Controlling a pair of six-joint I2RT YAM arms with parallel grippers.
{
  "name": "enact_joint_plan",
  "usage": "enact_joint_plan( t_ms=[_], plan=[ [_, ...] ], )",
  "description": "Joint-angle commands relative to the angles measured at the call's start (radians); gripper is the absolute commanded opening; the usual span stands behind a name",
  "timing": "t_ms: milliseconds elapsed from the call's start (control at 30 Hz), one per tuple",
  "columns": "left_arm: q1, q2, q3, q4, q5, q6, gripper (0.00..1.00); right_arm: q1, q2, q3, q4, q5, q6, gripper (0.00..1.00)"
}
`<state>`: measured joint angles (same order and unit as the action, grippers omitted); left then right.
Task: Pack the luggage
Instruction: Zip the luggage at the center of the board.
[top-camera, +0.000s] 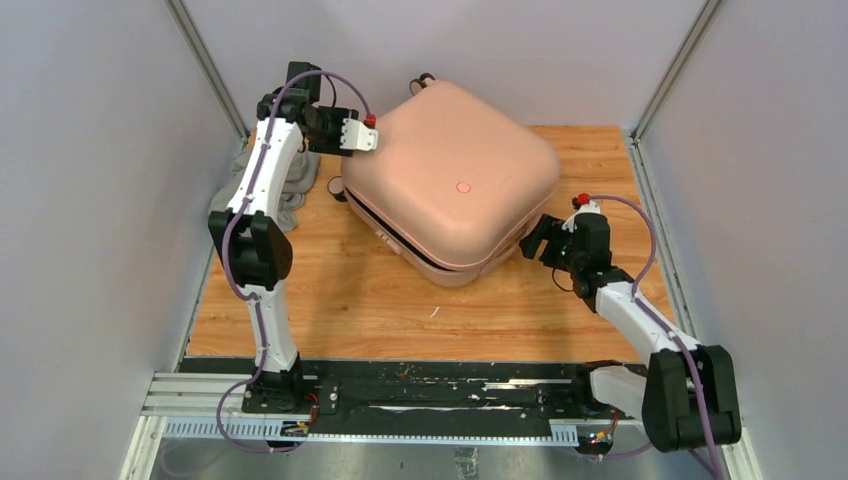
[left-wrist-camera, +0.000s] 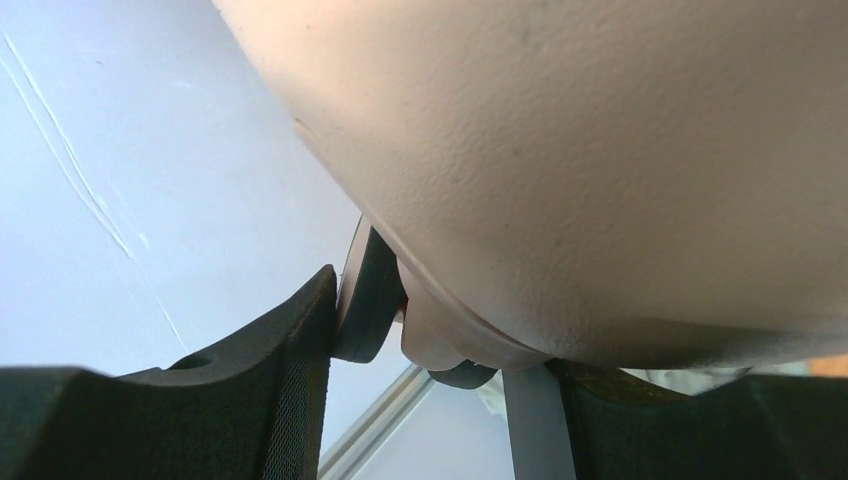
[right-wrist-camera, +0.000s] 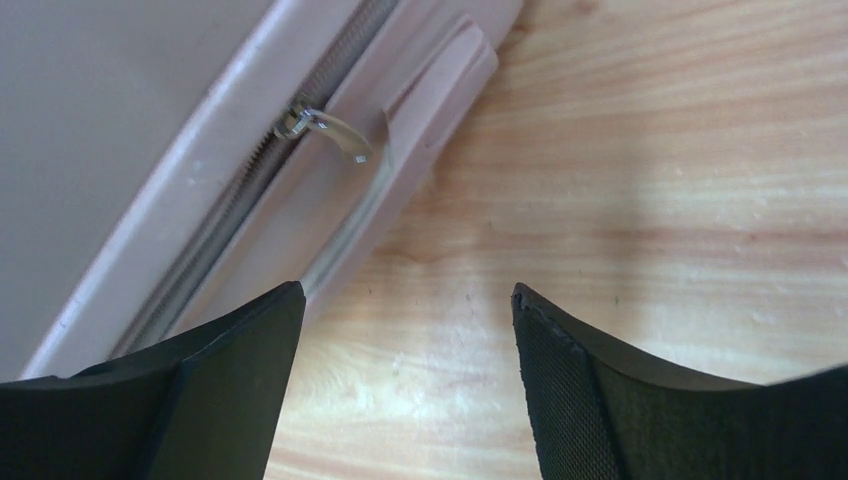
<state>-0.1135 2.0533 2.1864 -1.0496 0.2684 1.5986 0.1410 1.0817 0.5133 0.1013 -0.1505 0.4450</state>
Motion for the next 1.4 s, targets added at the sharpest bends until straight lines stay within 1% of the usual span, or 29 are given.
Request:
enact_joint_plan(
  t_ms=[0,167,200,267,300,367,500,633,767,833,1000,1167,1267,1367],
  plan=[
    [0.008,-0.035,-0.017,0.168,0.1,-0.262,0.0,-0.022,0.074,0.054,0.21,-0.065,-0.039,0.77],
    [0.003,-0.076,-0.104,0.179,0.144,-0.235,0.0,-0.075,0.188,0.071,0.382,-0.225,-0.05,0.69],
    [0.001,-0.08,-0.118,0.179,0.141,-0.226,0.0,-0.091,0.21,0.073,0.409,-0.281,-0.053,0.67],
    [-0.003,-0.087,-0.143,0.18,0.133,-0.206,0.0,-0.129,0.258,0.093,0.432,-0.347,-0.048,0.65],
    [-0.004,-0.089,-0.151,0.18,0.131,-0.198,0.0,-0.176,0.281,0.103,0.444,-0.413,-0.04,0.64],
    [-0.005,-0.09,-0.156,0.18,0.13,-0.193,0.0,-0.241,0.323,0.109,0.488,-0.489,0.004,0.64],
    [-0.005,-0.095,-0.156,0.179,0.127,-0.176,0.0,-0.351,0.415,0.107,0.667,-0.673,0.123,0.63],
    [-0.005,-0.103,-0.156,0.179,0.127,-0.16,0.0,-0.388,0.531,0.156,0.78,-0.849,0.222,0.63],
    [-0.006,-0.112,-0.161,0.178,0.119,-0.138,0.0,-0.394,0.641,0.18,0.992,-0.951,0.382,0.66],
    [-0.006,-0.118,-0.167,0.179,0.111,-0.122,0.0,-0.403,0.698,0.203,1.104,-0.983,0.457,0.66],
    [-0.006,-0.123,-0.166,0.178,0.101,-0.11,0.0,-0.43,0.814,0.27,1.249,-1.031,0.59,0.66],
    [-0.006,-0.118,-0.171,0.178,0.083,-0.104,0.0,-0.422,0.869,0.301,1.266,-1.043,0.603,0.65],
    [-0.006,-0.118,-0.178,0.178,0.084,-0.102,0.0,-0.418,0.906,0.311,1.295,-1.058,0.629,0.61],
    [-0.006,-0.115,-0.179,0.178,0.084,-0.098,0.0,-0.416,0.93,0.302,1.368,-1.06,0.677,0.58]
  ],
)
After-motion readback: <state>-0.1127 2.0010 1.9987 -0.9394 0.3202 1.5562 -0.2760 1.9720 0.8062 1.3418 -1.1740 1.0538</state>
